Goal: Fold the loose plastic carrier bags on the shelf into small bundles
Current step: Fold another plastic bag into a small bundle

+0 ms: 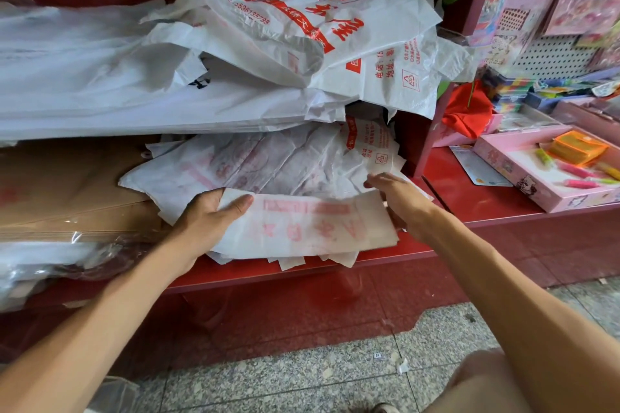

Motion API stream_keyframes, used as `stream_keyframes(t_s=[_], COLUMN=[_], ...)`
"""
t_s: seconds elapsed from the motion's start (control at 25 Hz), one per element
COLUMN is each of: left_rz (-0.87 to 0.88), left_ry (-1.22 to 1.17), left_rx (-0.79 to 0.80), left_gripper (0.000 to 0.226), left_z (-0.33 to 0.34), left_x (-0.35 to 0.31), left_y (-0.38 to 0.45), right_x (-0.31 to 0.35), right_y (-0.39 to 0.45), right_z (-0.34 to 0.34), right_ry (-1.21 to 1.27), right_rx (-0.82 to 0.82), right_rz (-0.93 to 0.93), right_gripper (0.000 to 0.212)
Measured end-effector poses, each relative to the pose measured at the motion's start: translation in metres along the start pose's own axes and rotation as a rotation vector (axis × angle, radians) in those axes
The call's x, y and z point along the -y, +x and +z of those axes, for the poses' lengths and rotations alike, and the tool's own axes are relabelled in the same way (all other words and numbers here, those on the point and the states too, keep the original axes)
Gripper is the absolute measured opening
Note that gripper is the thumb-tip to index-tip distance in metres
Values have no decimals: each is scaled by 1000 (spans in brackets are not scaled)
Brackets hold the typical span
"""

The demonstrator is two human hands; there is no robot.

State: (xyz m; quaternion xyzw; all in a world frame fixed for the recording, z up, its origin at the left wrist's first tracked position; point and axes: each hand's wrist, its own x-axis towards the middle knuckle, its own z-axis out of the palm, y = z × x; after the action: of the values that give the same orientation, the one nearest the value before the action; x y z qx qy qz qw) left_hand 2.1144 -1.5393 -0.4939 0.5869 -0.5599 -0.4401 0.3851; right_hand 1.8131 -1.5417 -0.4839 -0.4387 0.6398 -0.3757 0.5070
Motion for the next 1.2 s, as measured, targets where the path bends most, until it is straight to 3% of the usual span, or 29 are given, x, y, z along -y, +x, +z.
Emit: stream_keyframes(t_s=[0.12, 0.24, 0.32, 0.4, 0.52, 0.68, 0.76, 0.84, 0.92, 1.04, 1.12, 1.2], left_rz=[-44, -144, -210, -258, -278, -258, -276, -315, -340, -364, -390, -385], left_ry=[-4, -70, -225, -215, 23, 188, 111, -64, -204, -231, -178, -93], left_rx=[-188, -297, -273, -129, 105, 286, 255, 101, 4, 29, 135, 193], left_gripper=[23, 35, 19, 12, 17, 21, 24, 22, 20, 20, 23, 31], left_z=[2, 5, 9, 13, 15, 23, 30, 36, 41, 44, 44, 46], left_x=[10, 10, 7, 2, 3, -5, -4, -4, -7, -13, -15, -18], left_y=[9, 11, 9, 3, -4, -16, -17, -16, -15, -19, -23, -27], right_x=[1, 2, 2, -1, -8, -10, -6, 3, 10, 3, -5, -7], right_y=[-7, -6, 0, 7, 10, 2, -5, -15, -25, -29, -26, -21], right_z=[-1, 3, 4, 5, 11, 21, 27, 36, 47, 63, 74, 78], right_ry=[7, 311, 563, 622, 304, -236, -463, -554, -614, -908, -1142, -1128], right_rx=[160, 151, 135, 110, 41, 39, 110, 177, 231, 255, 165, 85], right_rz=[129, 83, -17, -115, -188, -305, -419, -529, -594, -687, -752, -772], right_gripper=[34, 45, 54, 62, 59, 30, 18, 7, 22, 53, 54, 42])
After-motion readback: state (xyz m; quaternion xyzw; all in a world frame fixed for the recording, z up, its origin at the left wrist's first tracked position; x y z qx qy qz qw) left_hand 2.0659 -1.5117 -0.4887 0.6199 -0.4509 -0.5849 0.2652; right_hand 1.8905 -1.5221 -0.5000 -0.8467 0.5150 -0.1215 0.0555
